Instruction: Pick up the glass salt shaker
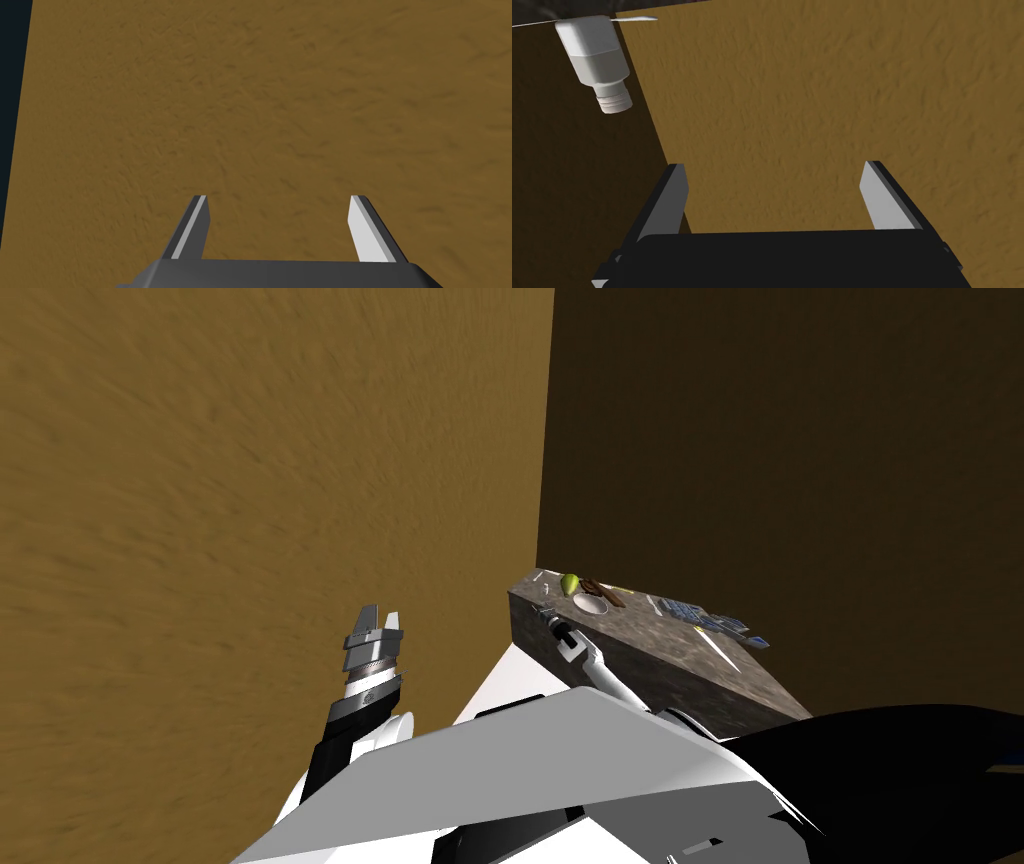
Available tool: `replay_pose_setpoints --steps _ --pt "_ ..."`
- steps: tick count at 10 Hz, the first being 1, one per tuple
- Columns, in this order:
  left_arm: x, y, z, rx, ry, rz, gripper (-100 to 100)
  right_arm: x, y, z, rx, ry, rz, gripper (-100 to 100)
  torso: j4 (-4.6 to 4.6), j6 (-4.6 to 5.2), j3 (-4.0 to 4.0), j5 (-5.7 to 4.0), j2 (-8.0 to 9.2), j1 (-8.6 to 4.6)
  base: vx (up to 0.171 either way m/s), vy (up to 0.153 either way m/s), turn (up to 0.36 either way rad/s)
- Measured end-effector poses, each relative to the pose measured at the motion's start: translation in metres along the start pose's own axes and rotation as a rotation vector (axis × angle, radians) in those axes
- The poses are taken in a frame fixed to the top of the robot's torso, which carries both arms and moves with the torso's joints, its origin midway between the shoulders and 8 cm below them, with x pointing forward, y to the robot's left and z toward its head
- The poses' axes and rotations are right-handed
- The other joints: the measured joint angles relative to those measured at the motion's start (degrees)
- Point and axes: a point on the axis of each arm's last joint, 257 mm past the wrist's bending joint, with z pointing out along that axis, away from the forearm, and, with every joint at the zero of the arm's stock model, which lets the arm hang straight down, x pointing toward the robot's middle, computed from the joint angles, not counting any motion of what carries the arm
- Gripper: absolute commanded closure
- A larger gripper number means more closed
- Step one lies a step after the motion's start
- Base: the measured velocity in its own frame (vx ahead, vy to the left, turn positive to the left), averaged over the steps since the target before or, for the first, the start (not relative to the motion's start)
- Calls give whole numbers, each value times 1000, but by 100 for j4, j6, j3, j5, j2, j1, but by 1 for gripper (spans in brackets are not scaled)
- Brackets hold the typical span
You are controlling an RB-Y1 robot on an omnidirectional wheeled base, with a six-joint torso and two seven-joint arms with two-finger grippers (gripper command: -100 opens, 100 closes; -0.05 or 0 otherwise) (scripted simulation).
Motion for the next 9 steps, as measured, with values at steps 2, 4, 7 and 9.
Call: replay_pose_setpoints --steps 2,4,7,9 --pt "0 0 0 0 0 0 0 5 -7 9 8 24 -41 -100 0 0 -2 0 -3 1 11 20 -28" --pt "0 0 0 0 0 0 0 10 -13 16 16 44 -81 -100 -1 0 -2 0 -4 1 13 17 -26" --pt "0 0 0 0 0 0 0 18 -22 26 29 78 -132 -100 -1 0 -2 0 -4 -1 18 15 -29" --pt "0 0 0 0 0 0 0 22 -31 32 39 98 -167 -100 -2 0 -3 0 -5 -1 21 14 -23"
